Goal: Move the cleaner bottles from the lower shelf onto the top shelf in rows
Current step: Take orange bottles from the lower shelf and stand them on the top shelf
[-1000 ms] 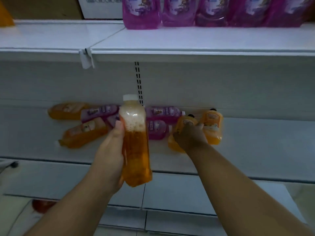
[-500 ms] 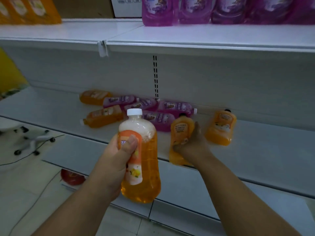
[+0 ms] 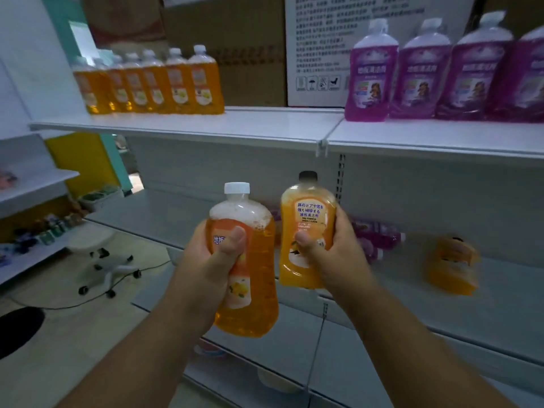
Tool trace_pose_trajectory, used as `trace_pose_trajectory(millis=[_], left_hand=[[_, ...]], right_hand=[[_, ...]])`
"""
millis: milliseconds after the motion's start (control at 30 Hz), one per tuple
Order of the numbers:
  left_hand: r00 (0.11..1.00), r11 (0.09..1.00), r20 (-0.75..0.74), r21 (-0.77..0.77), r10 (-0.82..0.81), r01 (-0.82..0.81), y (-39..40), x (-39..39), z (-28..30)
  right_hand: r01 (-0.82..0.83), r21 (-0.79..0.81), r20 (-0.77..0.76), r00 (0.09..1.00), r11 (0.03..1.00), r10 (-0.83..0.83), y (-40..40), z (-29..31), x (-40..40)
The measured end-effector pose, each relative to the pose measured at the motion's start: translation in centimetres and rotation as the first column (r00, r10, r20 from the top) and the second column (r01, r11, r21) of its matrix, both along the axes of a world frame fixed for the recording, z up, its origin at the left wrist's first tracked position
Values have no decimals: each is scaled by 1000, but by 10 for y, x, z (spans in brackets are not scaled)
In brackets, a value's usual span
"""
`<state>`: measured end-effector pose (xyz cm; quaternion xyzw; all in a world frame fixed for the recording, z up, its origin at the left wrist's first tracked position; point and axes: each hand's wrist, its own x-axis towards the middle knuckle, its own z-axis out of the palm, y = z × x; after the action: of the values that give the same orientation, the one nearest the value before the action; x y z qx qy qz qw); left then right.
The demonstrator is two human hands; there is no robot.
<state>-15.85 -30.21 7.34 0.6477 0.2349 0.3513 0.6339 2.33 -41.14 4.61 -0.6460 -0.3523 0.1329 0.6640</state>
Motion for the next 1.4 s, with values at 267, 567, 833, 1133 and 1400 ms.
trace_pose_trajectory(millis=[267,567,833,1133,1400], left_hand=[[993,979,115,194,34,-56,71,-88,69],[985,951,170,308,-18,-36,96,-94,121],[972,933,226,360,-66,-20,106,-46,138],[950,879,241,384,201,-283,187,-15,167],[946,842,179,434,269,-322,322,-22,189]], right_hand=[[-51,168,179,984,984,21,68,85,-87],[17,296,191,979,955,-76,67,156,-96],[90,315,299,935,945,-189,40,176,-62],[-136,327,395,919,935,-4,123,202,-41],[-164,349,481,876,923,-26,253,216,-69]])
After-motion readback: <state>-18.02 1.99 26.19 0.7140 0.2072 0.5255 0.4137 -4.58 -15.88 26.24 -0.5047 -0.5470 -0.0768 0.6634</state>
